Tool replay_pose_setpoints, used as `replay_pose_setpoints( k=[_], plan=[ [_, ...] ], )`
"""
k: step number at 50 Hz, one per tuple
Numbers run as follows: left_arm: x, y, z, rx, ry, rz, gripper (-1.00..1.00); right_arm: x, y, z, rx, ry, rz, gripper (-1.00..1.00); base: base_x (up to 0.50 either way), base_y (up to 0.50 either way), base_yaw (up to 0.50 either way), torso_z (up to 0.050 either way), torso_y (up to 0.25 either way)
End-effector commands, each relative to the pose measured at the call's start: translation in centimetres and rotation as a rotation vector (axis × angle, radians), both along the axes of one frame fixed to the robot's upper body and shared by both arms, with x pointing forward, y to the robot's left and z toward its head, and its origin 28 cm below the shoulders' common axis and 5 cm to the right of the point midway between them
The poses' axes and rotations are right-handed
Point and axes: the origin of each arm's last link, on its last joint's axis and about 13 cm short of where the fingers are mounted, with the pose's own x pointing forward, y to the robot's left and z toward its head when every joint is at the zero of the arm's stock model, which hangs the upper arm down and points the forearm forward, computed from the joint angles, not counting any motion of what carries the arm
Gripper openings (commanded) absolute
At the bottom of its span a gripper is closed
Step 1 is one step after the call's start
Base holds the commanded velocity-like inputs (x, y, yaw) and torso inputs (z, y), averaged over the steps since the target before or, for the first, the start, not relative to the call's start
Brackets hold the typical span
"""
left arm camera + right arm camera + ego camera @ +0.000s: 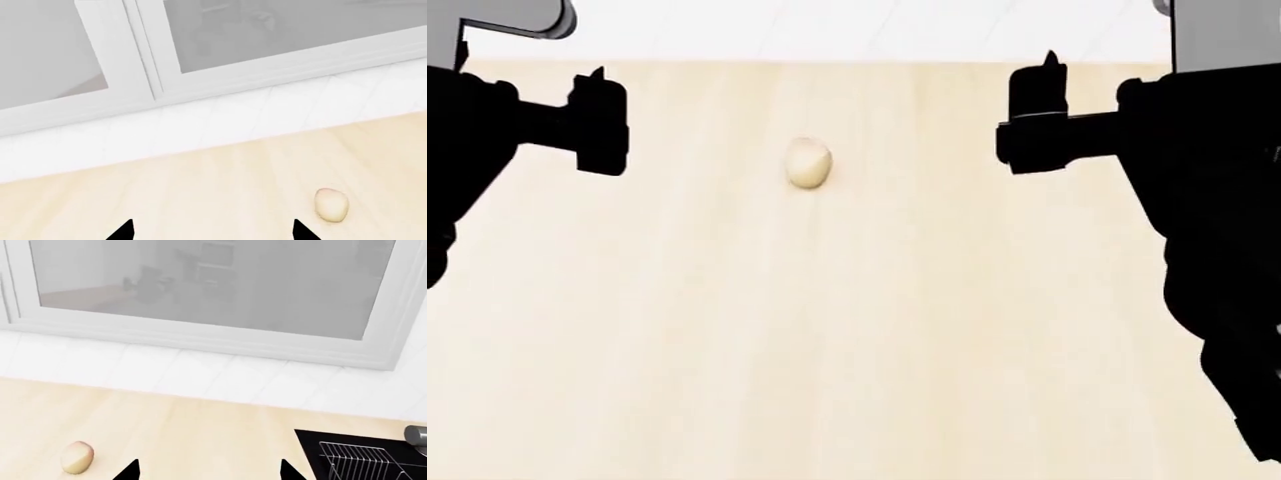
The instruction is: Place the apricot and the ginger on separate cutting boards.
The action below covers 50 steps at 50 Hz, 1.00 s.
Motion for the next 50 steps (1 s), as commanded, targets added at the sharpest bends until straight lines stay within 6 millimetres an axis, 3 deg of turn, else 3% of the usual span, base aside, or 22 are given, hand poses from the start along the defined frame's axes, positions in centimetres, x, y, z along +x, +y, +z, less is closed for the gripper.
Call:
replay_pose_setpoints(
  k=[1,34,50],
  plan=[
    [-0.1,-0.4,-0.1,-0.037,0.005,-0.060,1.00,0.3,0.0,-0.2,0.014,0.002,0.011,1.00,0.34,-0.08,0.00,0.000,0.000],
    [0.1,-0.4,-1.3,-0.046,0.038,-0.075,1.00,0.7,0.1,-1.0,0.011,0.014,0.040,1.00,0.44,-0.04,0.00,0.000,0.001],
    [0.0,-4.6,-3.6,-0.206,0.143,-0.291,1.00,0.4,0.4,-0.4,0.025,0.007,0.050,1.00,0.00,0.00,0.00,0.000,0.001]
  ],
)
